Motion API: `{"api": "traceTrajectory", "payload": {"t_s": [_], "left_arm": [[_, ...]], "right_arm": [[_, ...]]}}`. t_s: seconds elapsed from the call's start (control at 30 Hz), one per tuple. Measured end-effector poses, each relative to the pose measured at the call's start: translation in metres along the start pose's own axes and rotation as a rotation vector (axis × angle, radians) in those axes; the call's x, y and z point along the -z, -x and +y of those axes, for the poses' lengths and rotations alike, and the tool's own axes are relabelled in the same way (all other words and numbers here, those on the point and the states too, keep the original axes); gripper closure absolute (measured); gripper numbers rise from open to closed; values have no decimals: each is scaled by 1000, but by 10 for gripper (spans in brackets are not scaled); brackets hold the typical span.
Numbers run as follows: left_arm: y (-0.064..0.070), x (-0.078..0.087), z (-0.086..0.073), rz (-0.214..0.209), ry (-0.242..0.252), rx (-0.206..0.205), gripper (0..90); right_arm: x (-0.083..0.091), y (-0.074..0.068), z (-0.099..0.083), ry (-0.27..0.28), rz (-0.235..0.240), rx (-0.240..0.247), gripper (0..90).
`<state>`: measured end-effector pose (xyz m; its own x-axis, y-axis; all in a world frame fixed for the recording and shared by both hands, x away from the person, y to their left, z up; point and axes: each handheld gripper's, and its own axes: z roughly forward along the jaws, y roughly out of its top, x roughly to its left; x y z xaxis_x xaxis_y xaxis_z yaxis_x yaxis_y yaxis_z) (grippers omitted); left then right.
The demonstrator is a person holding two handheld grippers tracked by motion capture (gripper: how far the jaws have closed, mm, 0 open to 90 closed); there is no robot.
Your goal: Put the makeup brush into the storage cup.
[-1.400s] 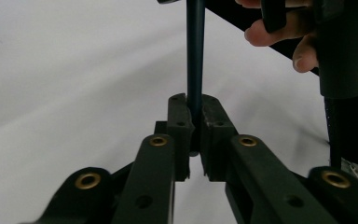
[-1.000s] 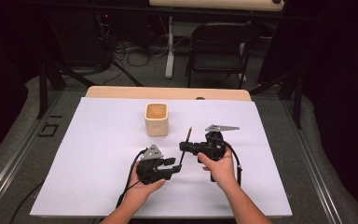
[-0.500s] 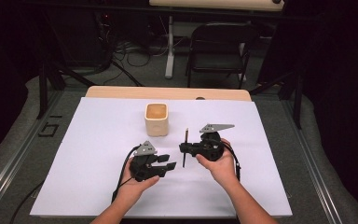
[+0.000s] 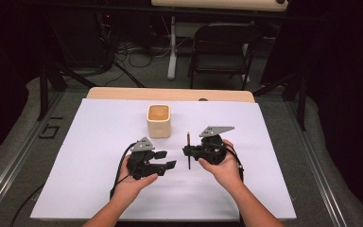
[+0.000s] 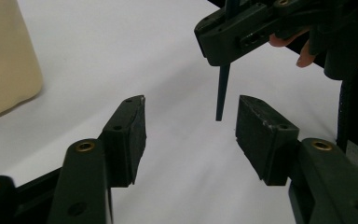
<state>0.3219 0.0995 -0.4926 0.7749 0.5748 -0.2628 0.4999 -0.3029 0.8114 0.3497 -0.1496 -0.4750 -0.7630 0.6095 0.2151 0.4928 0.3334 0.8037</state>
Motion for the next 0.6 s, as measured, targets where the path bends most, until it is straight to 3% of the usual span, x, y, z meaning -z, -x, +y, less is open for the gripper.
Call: {"api": "traceTrajectory", "payload": {"t_s": [0.23,0.6], "left_arm": [[-1,6,5,6,8,9,406],[1,16,19,4,29,-5,487]], "right_arm": [[0,-7,3,-15,-27,57,829],[-5,-14,4,-26,-43,97,830]]}}
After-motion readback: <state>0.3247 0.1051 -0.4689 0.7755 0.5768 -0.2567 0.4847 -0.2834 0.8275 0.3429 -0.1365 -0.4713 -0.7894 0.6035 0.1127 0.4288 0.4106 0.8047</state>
